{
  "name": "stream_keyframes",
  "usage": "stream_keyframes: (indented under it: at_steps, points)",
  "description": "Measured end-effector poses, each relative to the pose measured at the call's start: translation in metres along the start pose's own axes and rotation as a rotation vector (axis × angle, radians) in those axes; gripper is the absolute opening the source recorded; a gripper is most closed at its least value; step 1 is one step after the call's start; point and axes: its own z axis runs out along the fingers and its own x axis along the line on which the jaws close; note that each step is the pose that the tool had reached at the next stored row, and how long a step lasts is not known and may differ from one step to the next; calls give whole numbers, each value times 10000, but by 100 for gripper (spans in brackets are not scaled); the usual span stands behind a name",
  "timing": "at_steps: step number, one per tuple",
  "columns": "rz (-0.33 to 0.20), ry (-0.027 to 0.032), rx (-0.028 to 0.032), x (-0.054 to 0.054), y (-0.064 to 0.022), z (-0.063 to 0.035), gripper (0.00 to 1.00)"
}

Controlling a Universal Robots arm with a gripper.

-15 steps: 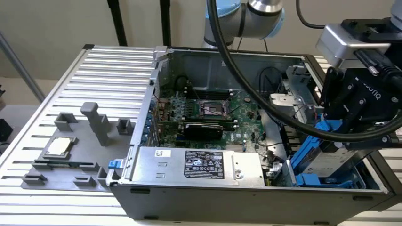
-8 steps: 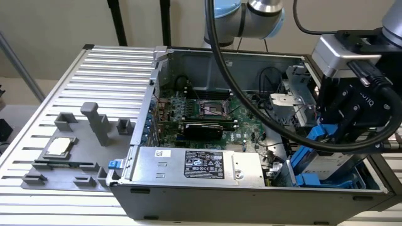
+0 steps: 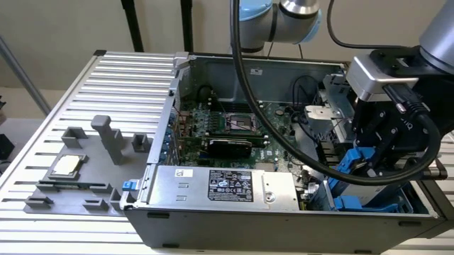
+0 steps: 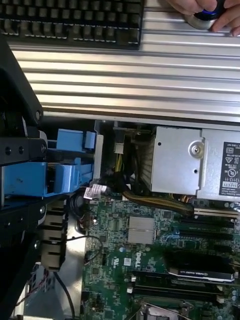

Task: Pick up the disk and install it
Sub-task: 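Insert the disk into the insertion slot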

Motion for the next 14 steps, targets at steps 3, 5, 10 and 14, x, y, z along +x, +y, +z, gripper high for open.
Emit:
stream_keyframes:
  at_steps: [3,5,10,14]
  points:
    - [-47,1,-1,0,-2,54,0]
    - [-80,1,-1,1,-2,92,0]
    - [-156,3,-2,1,-5,182,0]
    - [-215,5,-3,1,-7,254,0]
